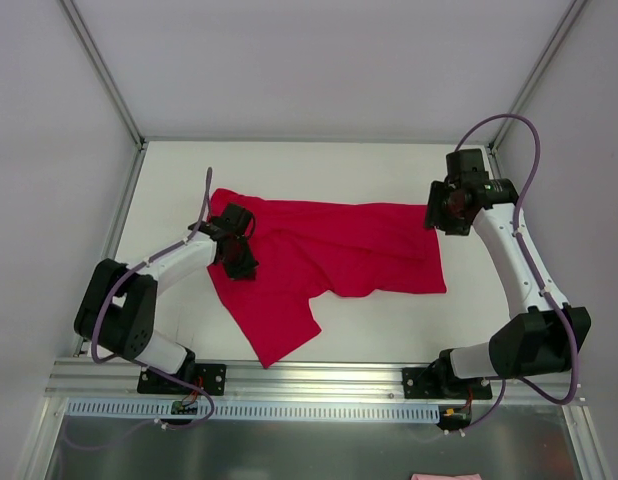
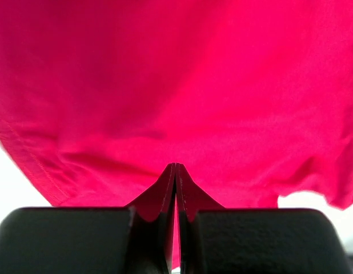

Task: Fold and stack the t-shirts
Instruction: Fold the flattened tshirt in 1/3 of the way

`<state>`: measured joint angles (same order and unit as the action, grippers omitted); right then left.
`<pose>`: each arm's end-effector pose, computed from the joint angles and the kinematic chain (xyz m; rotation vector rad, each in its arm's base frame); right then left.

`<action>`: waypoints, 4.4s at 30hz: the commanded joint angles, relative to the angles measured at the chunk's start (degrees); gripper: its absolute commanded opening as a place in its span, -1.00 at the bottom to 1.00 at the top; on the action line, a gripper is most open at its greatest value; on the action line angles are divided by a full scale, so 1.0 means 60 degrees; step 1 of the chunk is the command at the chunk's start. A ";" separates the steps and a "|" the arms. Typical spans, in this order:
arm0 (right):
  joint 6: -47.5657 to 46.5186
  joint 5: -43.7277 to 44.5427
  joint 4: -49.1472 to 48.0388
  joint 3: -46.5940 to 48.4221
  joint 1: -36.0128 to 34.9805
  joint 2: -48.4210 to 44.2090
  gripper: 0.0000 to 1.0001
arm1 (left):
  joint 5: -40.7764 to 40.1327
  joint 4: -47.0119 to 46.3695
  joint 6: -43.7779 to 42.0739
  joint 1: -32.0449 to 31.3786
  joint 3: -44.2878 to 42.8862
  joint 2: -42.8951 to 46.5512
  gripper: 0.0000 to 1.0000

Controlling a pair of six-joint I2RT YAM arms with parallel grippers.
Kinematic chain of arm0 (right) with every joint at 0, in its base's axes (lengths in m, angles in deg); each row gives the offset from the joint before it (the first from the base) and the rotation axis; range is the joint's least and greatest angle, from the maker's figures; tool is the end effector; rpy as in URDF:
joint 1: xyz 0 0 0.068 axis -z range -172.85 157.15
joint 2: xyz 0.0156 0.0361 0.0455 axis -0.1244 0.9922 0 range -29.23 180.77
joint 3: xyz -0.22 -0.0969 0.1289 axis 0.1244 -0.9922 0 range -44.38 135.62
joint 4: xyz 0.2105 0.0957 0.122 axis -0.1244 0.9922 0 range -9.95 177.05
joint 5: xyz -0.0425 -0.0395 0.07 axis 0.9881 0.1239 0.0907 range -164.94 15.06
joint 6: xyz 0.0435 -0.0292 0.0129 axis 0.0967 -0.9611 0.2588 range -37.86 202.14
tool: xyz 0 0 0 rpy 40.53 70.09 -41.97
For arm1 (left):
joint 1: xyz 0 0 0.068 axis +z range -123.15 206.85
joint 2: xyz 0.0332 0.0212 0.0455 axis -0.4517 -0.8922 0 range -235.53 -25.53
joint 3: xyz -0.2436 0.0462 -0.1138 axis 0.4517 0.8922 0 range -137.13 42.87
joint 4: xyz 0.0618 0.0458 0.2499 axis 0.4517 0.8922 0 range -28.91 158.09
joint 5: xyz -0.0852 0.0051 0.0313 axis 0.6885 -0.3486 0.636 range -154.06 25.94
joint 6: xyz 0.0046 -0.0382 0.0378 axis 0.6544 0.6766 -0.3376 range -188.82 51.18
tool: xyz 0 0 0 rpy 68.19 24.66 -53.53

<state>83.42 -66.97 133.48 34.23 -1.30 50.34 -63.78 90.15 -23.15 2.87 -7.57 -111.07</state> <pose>0.2794 0.0365 0.3402 -0.1009 2.5077 -0.1057 0.2578 -0.1149 0.1863 -0.5161 2.7020 -0.3658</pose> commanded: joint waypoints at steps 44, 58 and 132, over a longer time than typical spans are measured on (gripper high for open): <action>-0.0125 -0.0886 -0.1184 -0.1000 0.0046 -0.0884 0.70 | 0.0350 0.0431 -0.0756 0.1859 -0.0116 0.0192 0.50; 0.0739 -0.2470 -0.1815 -0.2305 0.0016 -0.0327 -0.01 | -0.1275 -0.0477 -0.1181 0.2050 -0.1204 -0.0231 0.88; 0.1296 -0.0070 -0.4554 -0.4503 -0.0101 0.0537 -0.10 | -0.3957 -0.0932 -0.0741 0.2401 -0.2038 -0.2047 -1.00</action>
<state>91.53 -74.16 110.35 3.95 -1.74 53.44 -85.71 84.27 -26.36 16.48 -17.34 -122.72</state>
